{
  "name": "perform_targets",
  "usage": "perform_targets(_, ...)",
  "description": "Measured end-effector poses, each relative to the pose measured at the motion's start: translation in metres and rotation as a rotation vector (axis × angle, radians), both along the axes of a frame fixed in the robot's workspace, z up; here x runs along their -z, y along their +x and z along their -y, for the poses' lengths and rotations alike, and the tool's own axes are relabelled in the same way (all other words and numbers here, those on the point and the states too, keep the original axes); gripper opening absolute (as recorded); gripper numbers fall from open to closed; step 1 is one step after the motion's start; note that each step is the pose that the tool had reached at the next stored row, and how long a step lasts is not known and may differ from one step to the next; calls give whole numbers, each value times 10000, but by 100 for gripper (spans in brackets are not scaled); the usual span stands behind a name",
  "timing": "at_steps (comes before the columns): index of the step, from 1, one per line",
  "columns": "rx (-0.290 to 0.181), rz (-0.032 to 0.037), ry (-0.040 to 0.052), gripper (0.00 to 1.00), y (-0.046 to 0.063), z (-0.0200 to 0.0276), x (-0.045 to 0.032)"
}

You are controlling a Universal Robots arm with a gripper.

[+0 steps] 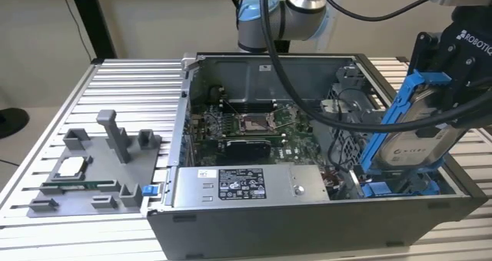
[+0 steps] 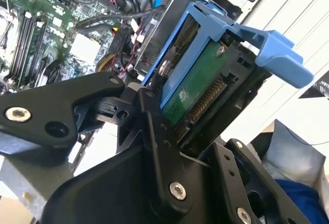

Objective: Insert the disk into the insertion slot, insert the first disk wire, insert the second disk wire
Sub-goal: 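Insert the disk into the insertion slot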

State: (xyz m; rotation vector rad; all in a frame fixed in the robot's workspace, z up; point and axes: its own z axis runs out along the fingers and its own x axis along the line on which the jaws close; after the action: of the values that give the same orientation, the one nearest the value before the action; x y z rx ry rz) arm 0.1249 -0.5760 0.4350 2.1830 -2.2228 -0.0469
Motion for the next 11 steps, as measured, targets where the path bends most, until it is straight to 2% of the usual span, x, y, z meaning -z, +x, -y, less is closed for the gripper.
perform_targets(11, 2, 0, 79, 0, 39, 1, 190)
